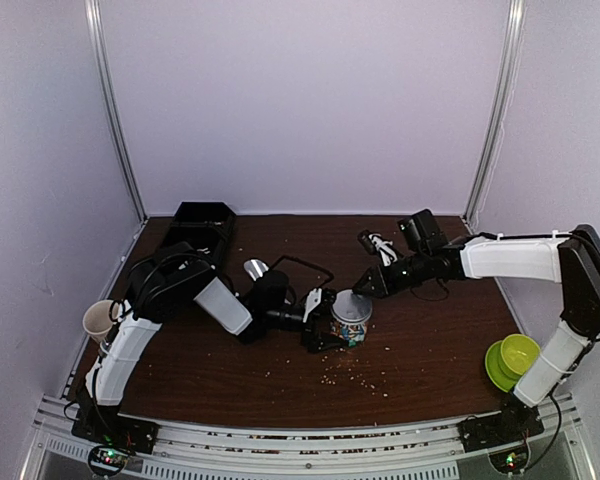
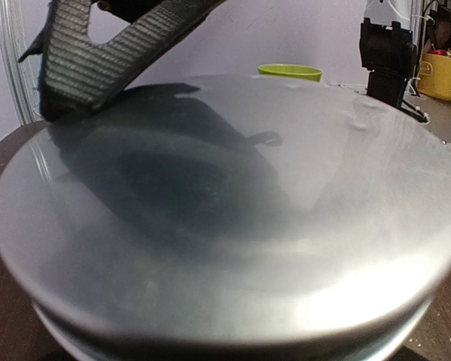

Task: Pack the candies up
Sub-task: Screw the box lid onto the packing box.

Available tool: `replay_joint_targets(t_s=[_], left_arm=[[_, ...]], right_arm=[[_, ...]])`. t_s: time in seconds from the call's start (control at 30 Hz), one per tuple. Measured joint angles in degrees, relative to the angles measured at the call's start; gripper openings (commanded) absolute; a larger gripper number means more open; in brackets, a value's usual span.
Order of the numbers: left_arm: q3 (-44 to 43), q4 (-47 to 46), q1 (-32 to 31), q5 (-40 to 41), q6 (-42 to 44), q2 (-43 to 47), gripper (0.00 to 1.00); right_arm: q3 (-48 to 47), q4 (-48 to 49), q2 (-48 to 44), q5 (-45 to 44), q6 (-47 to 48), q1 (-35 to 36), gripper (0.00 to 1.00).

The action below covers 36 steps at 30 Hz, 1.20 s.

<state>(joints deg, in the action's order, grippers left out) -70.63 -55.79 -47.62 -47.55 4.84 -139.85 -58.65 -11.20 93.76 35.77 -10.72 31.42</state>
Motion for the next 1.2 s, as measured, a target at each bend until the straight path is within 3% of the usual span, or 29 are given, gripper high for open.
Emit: replay_joint_targets(t_s=[0.57, 0.77, 0.97, 1.2], left_arm=[[0.0, 0.2, 0.0, -0.2, 0.0, 0.0, 0.88], [-0.1, 0.2, 0.0, 0.2, 0.0, 0.0, 0.88], [-0.1, 0.2, 0.0, 0.2, 0.0, 0.0, 0.88], [-0.1, 0.2, 0.0, 0.3, 0.0, 0.0, 0.88]], right_arm=[[13.9, 2.6, -13.1, -1.2, -4.0, 0.5, 0.10], [16.7, -0.5, -16.0, -1.1, -4.7, 2.0, 0.18], [14.7, -3.7, -17.6, -2.9, -4.5, 2.1, 0.25], [4.3, -4.1, -14.1, -4.7, -4.1, 1.5, 0.28]])
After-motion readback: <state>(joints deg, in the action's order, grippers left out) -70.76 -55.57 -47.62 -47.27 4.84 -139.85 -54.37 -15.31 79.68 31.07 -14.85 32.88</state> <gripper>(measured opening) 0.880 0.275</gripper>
